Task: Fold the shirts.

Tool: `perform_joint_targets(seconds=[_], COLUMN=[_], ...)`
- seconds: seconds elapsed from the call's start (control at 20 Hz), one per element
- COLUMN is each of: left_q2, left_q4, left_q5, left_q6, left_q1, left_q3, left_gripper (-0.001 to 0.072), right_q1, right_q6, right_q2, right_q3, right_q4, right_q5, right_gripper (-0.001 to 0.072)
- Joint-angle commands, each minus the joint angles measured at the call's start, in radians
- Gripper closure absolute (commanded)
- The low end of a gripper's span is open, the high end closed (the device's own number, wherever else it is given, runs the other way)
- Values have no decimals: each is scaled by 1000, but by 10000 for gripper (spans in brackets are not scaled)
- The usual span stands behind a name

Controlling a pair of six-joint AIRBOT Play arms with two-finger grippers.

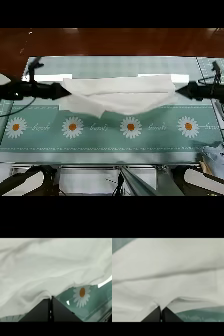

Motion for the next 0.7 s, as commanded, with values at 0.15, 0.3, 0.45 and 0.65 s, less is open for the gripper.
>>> perform_joint_targets(seconds=[0.15,0.3,0.45,0.65], left_q2=[-75,-199,-322,-450], left_q4=[0,0,0,-22], left_q5=[113,113,112,111], left_q6=[-43,-44,-44,-48], left_q1=[73,60,60,57], left_q3=[166,177,241,396], left_gripper=[685,685,685,683], right_q1=[82,128,177,219], right_q6=[143,138,138,139], right_q2=[-30,-94,-155,-227], right_q3=[152,152,152,152], right_q4=[5,-17,-23,-35], right_q5=[-391,-393,-486,-573], right_gripper=[688,688,688,688])
